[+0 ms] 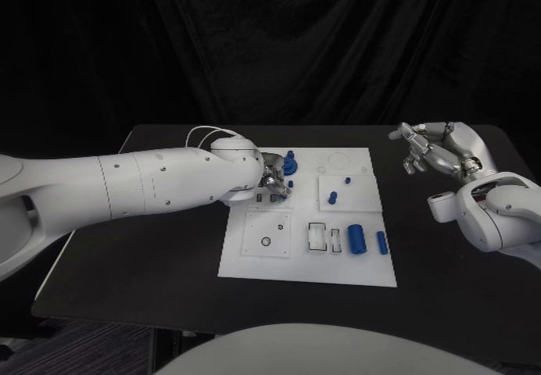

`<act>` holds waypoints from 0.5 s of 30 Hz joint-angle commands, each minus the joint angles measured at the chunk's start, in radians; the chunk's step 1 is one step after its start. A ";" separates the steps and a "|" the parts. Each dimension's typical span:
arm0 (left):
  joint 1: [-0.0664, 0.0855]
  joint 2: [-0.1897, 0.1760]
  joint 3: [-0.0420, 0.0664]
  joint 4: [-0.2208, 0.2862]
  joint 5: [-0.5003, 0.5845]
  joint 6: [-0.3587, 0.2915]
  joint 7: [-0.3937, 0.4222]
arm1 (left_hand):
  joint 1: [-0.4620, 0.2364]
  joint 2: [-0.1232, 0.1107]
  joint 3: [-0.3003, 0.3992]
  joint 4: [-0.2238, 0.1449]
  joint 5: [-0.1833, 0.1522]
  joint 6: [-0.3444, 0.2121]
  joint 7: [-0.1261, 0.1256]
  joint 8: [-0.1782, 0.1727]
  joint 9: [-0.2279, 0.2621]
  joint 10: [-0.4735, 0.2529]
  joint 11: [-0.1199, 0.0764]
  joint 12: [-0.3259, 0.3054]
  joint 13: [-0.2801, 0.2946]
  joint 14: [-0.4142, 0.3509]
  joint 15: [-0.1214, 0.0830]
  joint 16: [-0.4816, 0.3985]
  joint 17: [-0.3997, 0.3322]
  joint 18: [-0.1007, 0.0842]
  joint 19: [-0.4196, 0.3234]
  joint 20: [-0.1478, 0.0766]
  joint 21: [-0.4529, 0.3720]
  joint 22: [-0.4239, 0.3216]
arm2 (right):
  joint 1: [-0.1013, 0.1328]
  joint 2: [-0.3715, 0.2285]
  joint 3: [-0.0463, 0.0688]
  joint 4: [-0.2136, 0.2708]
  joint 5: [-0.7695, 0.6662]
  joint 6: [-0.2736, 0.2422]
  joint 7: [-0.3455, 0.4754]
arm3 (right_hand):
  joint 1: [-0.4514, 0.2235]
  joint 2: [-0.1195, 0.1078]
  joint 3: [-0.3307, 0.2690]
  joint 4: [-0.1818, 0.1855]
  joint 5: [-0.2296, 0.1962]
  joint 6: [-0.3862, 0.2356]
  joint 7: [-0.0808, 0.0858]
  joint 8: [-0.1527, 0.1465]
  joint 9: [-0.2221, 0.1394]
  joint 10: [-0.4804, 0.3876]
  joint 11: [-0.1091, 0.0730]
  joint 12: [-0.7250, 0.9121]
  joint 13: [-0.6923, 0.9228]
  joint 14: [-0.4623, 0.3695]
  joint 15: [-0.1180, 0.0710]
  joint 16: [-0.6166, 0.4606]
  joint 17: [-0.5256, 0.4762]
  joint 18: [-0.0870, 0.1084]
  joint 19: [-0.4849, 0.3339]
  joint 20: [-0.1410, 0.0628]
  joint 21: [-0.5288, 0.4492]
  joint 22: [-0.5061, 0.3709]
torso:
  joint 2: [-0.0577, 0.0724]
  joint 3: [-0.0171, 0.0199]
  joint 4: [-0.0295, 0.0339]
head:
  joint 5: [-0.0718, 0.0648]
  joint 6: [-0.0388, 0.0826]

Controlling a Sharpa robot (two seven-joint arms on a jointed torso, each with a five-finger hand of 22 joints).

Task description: Assemble the parts on the task board

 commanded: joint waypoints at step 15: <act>-0.003 -0.061 0.000 0.054 -0.002 -0.059 0.009 | -0.061 -0.041 0.147 -0.071 0.004 0.023 -0.002 -0.024 0.045 0.105 -0.009 0.004 0.263 0.105 -0.008 0.003 0.263 0.007 0.006 -0.006 -0.006 0.115 | -0.005 0.004 0.001 -0.003 -0.008 0.011 -0.037 | 0.012 -0.002 0.009 0.000 0.008 0.001 -0.003 0.002 -0.001 0.002 -0.001 -0.001 -0.007 0.006 -0.001 -0.005 -0.009 0.003 -0.001 -0.001 -0.014 -0.005 | 0.000 -0.0012 -0.0004 | -0.005 0.000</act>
